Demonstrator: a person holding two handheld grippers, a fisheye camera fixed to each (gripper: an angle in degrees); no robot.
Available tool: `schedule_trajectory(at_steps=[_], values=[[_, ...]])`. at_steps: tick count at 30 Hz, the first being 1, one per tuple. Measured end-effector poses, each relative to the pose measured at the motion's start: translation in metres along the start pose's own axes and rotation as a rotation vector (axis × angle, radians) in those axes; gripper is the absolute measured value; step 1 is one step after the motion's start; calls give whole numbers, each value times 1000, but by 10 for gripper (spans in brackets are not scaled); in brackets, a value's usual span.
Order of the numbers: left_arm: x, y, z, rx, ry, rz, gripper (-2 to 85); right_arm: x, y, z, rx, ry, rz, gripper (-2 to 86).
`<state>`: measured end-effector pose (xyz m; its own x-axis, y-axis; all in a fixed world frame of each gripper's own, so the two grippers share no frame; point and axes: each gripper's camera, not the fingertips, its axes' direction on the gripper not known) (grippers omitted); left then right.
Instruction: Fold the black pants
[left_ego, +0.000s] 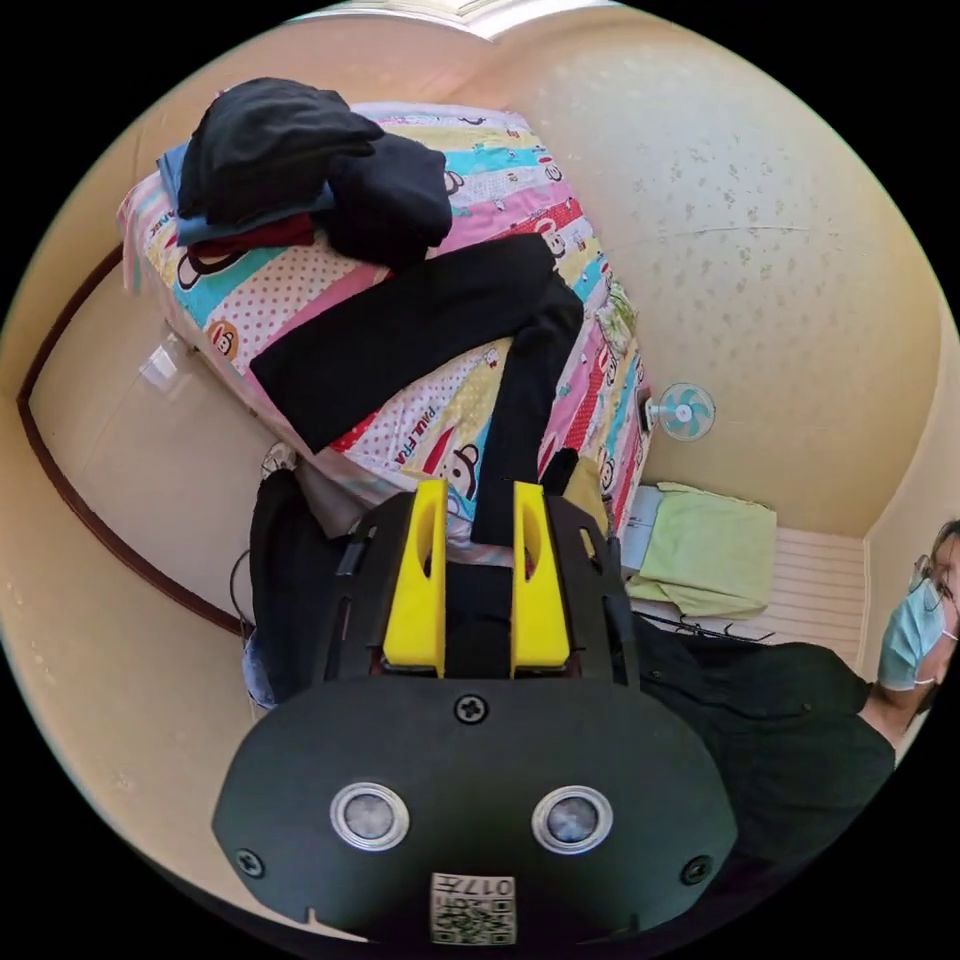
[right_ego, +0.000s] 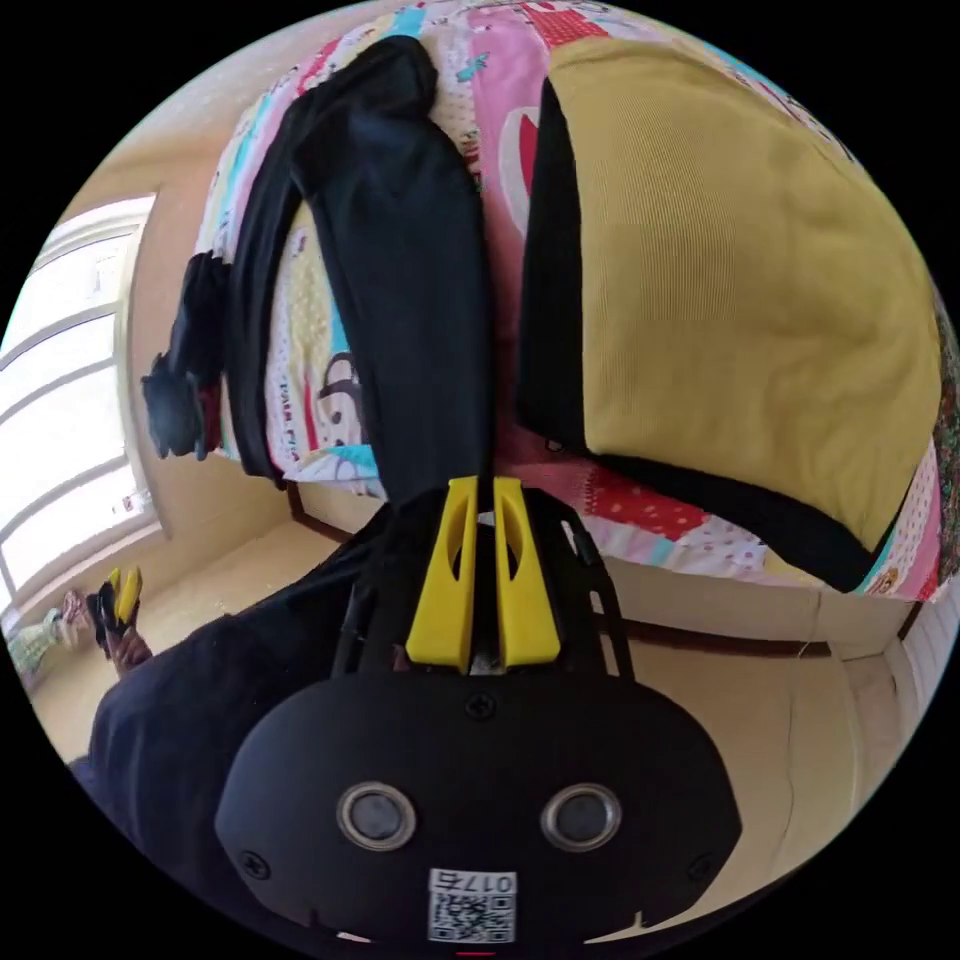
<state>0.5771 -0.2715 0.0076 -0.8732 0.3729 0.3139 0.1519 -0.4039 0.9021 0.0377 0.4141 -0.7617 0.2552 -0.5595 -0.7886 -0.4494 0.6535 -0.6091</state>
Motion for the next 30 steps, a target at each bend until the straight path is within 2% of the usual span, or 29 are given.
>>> schedule_trajectory(at_steps=[4, 9, 12, 16, 18, 20, 24, 28, 30], values=[[57, -22, 49, -158, 78, 142, 126, -23, 41, -33, 61, -7, -113, 34], [137, -58, 151, -420, 131, 309, 143, -86, 45, -47, 80, -76, -395, 32], [179, -68, 221, -562, 42, 398, 159, -105, 44, -44, 95, -105, -471, 30], [182, -63, 304, -748, -211, 391, 143, -111, 47, -35, 81, -163, -525, 28], [168, -63, 313, -770, -261, 337, 96, -100, 56, -25, 55, -183, -512, 28], [155, -59, 311, -799, -198, 327, 42, -86, 64, -18, 44, -207, -493, 27], [146, -57, 291, -755, -177, 352, 17, -38, 65, -12, -19, -350, -512, 21], [132, -75, 264, -706, -145, 305, 11, 2, 19, -15, -156, -294, -509, 22], [124, -85, 253, -703, -89, 270, 10, 19, -34, -33, -102, -239, -471, 39]])
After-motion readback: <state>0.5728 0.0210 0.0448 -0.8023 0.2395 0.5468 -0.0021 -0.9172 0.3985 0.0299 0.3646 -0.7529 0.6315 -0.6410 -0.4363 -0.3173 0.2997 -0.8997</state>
